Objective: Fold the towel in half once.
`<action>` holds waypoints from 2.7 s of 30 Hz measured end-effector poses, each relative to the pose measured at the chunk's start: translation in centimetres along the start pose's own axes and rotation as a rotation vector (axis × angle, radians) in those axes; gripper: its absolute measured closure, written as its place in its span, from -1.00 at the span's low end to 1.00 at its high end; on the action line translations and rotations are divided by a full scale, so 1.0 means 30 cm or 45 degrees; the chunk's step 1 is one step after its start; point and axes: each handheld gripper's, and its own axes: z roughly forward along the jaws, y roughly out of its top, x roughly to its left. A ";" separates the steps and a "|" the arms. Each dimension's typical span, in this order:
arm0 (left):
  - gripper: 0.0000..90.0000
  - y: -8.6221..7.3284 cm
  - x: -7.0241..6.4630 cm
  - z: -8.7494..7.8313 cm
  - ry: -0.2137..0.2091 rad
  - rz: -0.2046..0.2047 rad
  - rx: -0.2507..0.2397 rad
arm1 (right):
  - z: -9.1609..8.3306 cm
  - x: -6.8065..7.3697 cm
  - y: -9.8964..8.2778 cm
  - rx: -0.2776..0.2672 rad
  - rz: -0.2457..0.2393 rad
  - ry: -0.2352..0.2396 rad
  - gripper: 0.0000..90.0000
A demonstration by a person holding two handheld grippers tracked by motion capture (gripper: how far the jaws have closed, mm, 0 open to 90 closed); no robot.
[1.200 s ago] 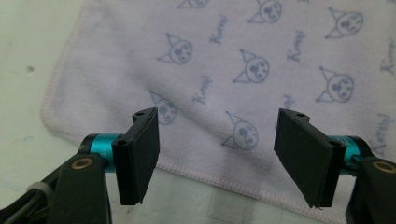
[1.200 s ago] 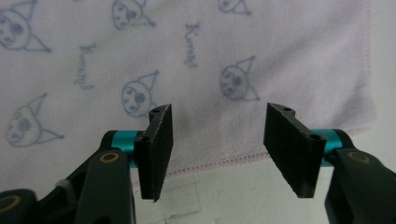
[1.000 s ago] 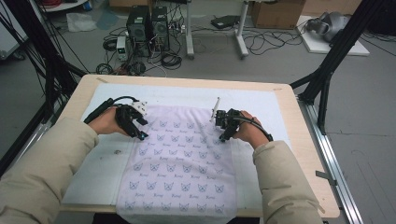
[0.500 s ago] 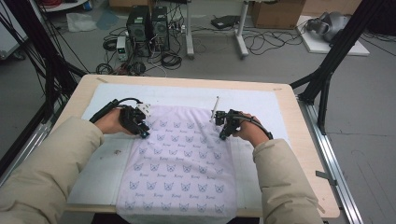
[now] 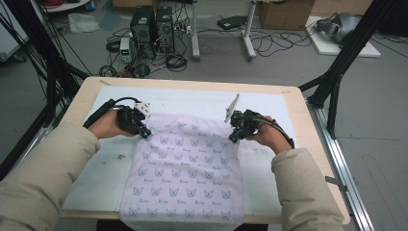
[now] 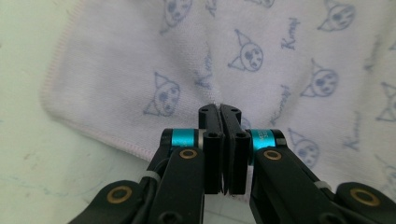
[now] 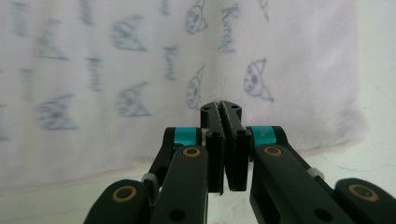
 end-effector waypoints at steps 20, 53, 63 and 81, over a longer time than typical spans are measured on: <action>-0.01 -0.091 -0.161 -0.057 0.019 0.068 -0.052 | -0.028 0.174 -0.059 -0.155 0.017 0.054 0.18; 0.96 -0.028 -0.098 0.068 -0.002 -0.031 0.120 | 0.064 0.111 -0.027 0.056 0.020 0.064 0.90; 0.96 -0.036 -0.226 -0.119 -0.050 0.074 -0.114 | -0.086 0.209 -0.055 -0.198 -0.075 0.076 0.91; 0.26 -0.144 -0.337 -0.148 -0.065 0.188 -0.206 | -0.085 0.346 -0.099 -0.280 -0.073 0.115 0.15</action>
